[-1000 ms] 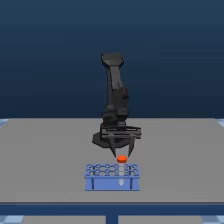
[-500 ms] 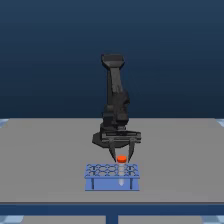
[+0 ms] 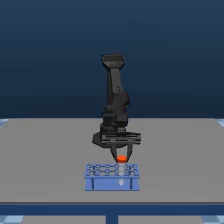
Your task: Pick up the centrifuge tube on the rack
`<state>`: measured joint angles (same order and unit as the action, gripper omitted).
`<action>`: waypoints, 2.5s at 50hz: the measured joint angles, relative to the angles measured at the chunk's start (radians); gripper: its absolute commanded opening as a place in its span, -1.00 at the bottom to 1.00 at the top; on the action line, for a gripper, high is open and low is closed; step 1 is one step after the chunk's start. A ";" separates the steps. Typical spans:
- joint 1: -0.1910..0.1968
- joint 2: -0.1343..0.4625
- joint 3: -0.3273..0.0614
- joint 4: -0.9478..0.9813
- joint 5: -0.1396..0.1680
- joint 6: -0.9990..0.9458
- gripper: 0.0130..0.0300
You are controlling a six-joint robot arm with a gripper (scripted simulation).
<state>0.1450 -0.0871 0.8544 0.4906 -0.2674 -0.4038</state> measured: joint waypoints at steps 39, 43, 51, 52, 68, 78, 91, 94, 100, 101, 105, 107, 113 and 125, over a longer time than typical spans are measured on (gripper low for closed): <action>0.000 -0.014 -0.006 0.039 0.014 -0.036 -1.00; 0.000 -0.021 -0.010 0.061 0.021 -0.057 -1.00; 0.000 -0.038 -0.018 0.118 0.039 -0.112 -1.00; 0.000 -0.040 -0.020 0.127 0.041 -0.120 -1.00; 0.000 -0.074 -0.041 0.306 0.082 -0.297 -1.00; 0.000 -0.093 -0.054 0.456 0.104 -0.445 -1.00; 0.000 -0.112 -0.070 0.662 0.124 -0.651 -1.00; 0.000 -0.116 -0.073 0.710 0.128 -0.698 -1.00; 0.000 -0.123 -0.079 0.804 0.133 -0.793 -1.00; 0.000 -0.124 -0.080 0.821 0.134 -0.811 -1.00; 0.000 -0.128 -0.084 0.884 0.136 -0.873 -1.00; 0.000 -0.131 -0.086 0.916 0.137 -0.905 -1.00; 0.000 -0.137 -0.092 1.011 0.140 -1.002 -1.00; 0.000 -0.149 -0.105 1.201 0.141 -1.193 -1.00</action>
<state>0.1449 -0.2357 0.7497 1.6919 -0.1268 -1.5969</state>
